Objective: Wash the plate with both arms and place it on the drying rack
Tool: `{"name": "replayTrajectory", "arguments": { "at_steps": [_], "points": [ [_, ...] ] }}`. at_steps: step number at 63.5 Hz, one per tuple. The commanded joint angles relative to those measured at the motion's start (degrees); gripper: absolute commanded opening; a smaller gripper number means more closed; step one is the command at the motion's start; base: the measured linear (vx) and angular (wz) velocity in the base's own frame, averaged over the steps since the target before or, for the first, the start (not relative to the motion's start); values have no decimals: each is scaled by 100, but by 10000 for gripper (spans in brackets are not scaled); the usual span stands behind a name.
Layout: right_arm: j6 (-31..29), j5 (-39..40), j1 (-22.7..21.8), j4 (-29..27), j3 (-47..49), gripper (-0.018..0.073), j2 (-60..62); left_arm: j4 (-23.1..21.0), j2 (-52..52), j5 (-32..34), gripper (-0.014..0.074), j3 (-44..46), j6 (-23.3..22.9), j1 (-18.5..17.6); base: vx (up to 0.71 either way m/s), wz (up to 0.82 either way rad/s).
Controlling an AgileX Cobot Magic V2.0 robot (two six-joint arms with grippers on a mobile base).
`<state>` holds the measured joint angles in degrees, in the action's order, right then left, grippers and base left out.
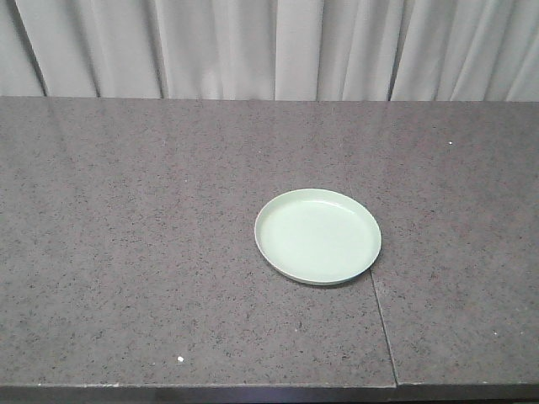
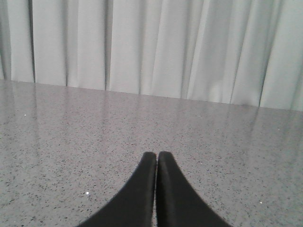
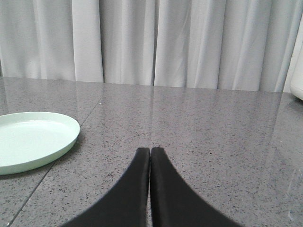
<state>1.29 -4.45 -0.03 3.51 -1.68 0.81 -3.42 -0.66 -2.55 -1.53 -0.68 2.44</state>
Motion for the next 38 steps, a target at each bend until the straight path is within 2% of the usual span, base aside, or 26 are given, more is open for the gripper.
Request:
{"name": "replayTrajectory", "arguments": {
  "at_steps": [1, 26, 38],
  "points": [
    [1, 445, -20, 40, -3, -1, 9, -52, -82, 434, -6, 145, -31, -7, 0, 0],
    [51, 487, -20, 20, -4, -1, 9, -52, -82, 434, -6, 145, -31, -7, 0, 0],
    [592, 595, -20, 10, -4, -1, 9, -52, -82, 434, -6, 145, -31, -7, 0, 0]
  ]
}}
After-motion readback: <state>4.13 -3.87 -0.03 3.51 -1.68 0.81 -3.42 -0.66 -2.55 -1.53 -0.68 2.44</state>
